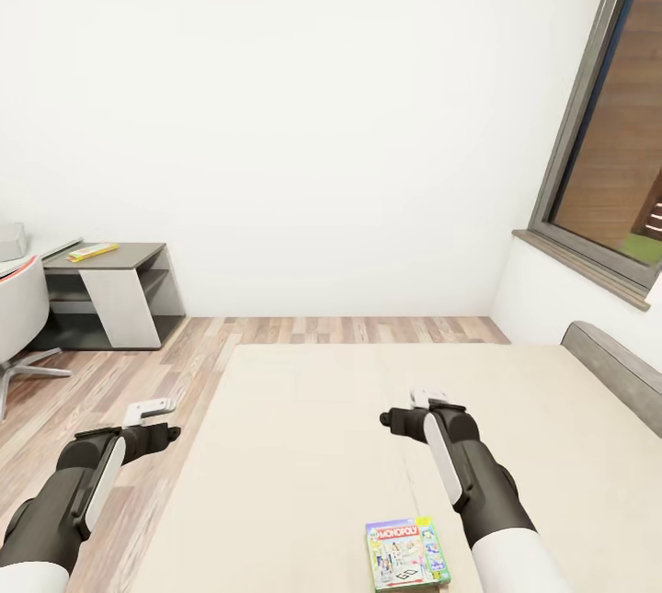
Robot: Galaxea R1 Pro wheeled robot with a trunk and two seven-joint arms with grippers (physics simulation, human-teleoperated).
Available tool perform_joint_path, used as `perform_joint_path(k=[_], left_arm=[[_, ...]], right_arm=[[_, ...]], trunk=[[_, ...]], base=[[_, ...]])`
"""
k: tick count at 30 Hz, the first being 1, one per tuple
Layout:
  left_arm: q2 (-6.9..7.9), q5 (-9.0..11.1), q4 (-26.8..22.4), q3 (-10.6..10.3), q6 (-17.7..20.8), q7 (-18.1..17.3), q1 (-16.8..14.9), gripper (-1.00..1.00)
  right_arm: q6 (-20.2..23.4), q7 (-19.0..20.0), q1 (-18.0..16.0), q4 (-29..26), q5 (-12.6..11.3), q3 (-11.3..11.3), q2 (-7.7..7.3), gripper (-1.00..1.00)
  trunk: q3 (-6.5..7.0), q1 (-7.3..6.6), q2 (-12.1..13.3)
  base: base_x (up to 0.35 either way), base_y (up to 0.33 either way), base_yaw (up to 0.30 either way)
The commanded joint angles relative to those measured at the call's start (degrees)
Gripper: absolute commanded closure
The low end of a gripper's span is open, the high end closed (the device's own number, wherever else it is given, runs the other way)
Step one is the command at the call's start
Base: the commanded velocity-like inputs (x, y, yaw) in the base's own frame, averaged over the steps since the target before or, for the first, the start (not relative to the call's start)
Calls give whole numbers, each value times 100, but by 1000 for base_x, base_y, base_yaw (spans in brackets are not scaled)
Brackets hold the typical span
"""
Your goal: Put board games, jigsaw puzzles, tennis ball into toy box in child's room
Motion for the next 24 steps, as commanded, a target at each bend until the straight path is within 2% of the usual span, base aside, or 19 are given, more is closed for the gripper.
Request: perform_joint_path(k=[1,4,6,8,11,12,13,14,15,16,18,21,24], left_arm=[[0,25,-5,8,34,-14,-5,-100],[-3,30,-5,11,42,-18,-12,-100],[-7,36,-1,18,57,-21,-17,-100],[-14,50,-1,22,75,-32,-20,-100],[-50,141,2,21,134,-75,-31,-100],[-56,175,-1,22,164,-88,-33,-100],[-67,347,-43,26,353,-186,-37,-100],[-64,436,-71,31,446,-253,-37,-100],[-52,664,-141,37,663,-446,-38,-100],[-47,800,-181,38,773,-576,-39,-100],[-13,1326,-306,41,1112,-1206,-40,-100],[74,1643,-381,22,1305,-1710,-40,-100],[116,1743,-389,-5,1354,-1893,-40,-100]], right_arm=[[11,-53,-31,31,-57,-9,10,-100],[12,-98,-217,219,-41,-11,20,-100],[5,-202,-461,535,-35,-15,41,-100],[-33,-347,-763,1034,-46,-32,54,-100],[-364,-576,-1363,2263,-63,-65,24,-100],[-429,-595,-1439,2423,-65,-70,16,-100],[-562,-630,-1591,2755,-71,-81,-3,-100],[-591,-638,-1623,2825,-73,-84,-7,-100],[-629,-645,-1668,2925,-75,-88,-14,-100],[-642,-646,-1683,2960,-75,-88,-14,-100],[-675,-637,-1718,3041,-77,-91,-19,-100],[-688,-628,-1735,3064,-78,-94,-23,-100],[-698,-624,-1740,3061,-78,-90,-21,-100]], trunk=[[-14,4,-14],[-14,4,-14],[-14,4,-14],[-14,4,-14],[-14,4,-14],[-14,4,-14],[-14,4,-14],[-14,4,-14],[-14,4,-14],[-14,4,-14],[-14,4,-14],[-14,4,-14],[-14,4,-14]], base=[[0,0,0],[0,0,0],[0,0,0],[0,0,0],[0,0,0],[0,0,0],[0,0,0],[0,0,0],[0,0,0],[0,0,0],[0,0,0],[0,0,0],[0,0,0]])
